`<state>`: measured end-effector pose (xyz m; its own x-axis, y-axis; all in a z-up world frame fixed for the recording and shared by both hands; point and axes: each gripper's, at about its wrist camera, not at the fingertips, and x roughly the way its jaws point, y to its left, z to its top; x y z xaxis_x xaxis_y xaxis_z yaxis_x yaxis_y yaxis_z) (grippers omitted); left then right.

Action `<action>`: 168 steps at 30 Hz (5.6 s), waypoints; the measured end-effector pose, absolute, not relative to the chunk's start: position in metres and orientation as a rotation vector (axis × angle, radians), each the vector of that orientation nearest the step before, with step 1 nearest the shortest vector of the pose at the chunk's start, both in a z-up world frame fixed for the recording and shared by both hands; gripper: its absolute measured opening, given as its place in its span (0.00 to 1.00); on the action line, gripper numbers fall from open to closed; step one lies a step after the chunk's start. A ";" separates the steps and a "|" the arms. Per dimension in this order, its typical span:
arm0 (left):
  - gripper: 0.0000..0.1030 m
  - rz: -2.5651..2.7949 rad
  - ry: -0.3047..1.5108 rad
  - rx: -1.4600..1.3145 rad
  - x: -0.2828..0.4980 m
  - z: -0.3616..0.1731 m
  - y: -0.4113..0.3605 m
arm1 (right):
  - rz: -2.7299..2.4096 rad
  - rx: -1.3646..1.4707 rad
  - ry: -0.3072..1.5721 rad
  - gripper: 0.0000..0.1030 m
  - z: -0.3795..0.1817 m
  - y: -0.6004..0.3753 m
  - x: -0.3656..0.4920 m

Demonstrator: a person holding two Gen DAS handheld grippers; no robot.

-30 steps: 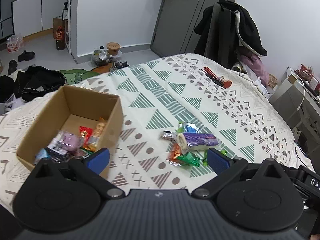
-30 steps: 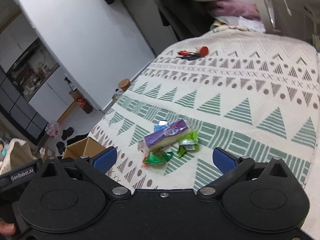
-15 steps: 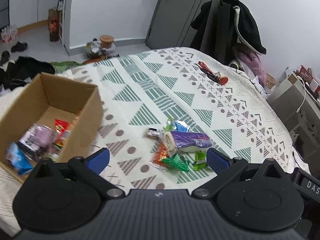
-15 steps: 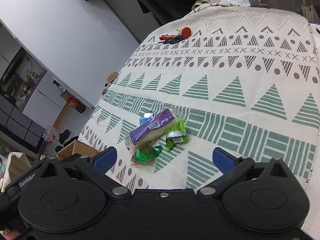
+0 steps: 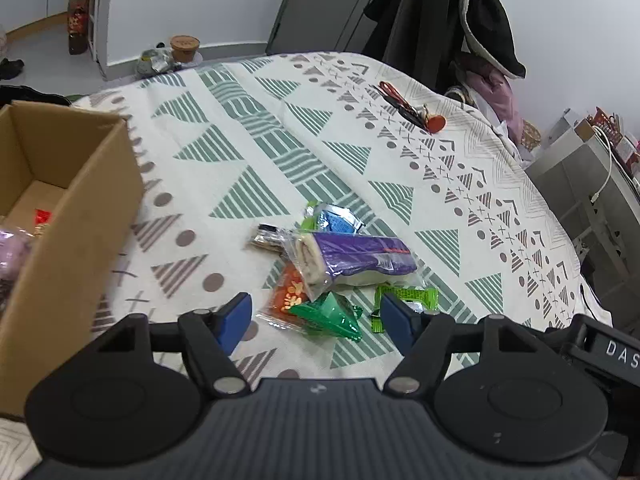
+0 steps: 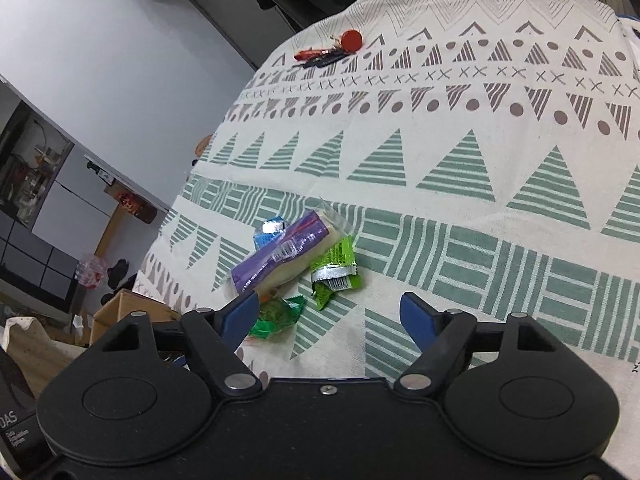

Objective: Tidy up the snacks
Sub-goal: 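Grasp the green-wrapped candy with the left gripper while the right grasps the lime-green packet, then carry the green candy with the left gripper while the right carries the lime-green packet to the box, then open the left gripper over the box while the right releases the lime-green packet, then move the left tool toward the orange packet while the right approaches the purple bar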

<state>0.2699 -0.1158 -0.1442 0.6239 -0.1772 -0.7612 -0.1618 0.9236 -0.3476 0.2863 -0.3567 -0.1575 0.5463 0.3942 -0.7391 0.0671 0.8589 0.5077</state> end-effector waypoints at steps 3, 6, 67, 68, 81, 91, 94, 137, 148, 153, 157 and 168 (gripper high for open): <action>0.68 -0.009 0.920 -0.413 0.277 -0.155 -0.120 | 0.211 0.519 0.997 0.74 -0.163 -0.356 0.291; 0.68 -0.019 0.929 -0.421 0.282 -0.163 -0.122 | 0.202 0.526 1.006 0.74 -0.168 -0.356 0.296; 0.01 0.045 0.883 -0.435 0.260 -0.135 -0.076 | 0.357 0.376 1.042 0.28 -0.179 -0.309 0.330; 0.01 0.050 0.875 -0.432 0.258 -0.131 -0.074 | 0.363 0.376 1.036 0.28 -0.177 -0.309 0.329; 0.01 0.119 0.771 -0.416 0.234 -0.080 -0.045 | 0.493 0.415 0.925 0.28 -0.142 -0.277 0.304; 0.01 0.169 0.696 -0.413 0.211 -0.046 -0.016 | 0.555 0.408 0.872 0.28 -0.122 -0.250 0.282; 0.01 0.187 0.678 -0.421 0.203 -0.039 -0.006 | 0.586 0.405 0.866 0.28 -0.117 -0.238 0.275; 0.67 0.320 0.789 -0.516 0.192 -0.087 0.100 | 0.714 0.395 0.884 0.57 -0.122 -0.140 0.273; 0.83 0.268 0.813 -0.499 0.193 -0.081 0.073 | 0.635 0.344 0.886 0.76 -0.108 -0.181 0.267; 0.85 0.234 0.814 -0.469 0.195 -0.072 0.054 | 0.622 0.299 0.881 0.81 -0.101 -0.198 0.263; 0.86 0.215 0.810 -0.453 0.195 -0.067 0.039 | 0.606 0.283 0.862 0.86 -0.093 -0.215 0.263; 0.86 0.156 0.821 -0.427 0.197 -0.062 0.004 | 0.538 0.284 0.846 0.86 -0.091 -0.269 0.267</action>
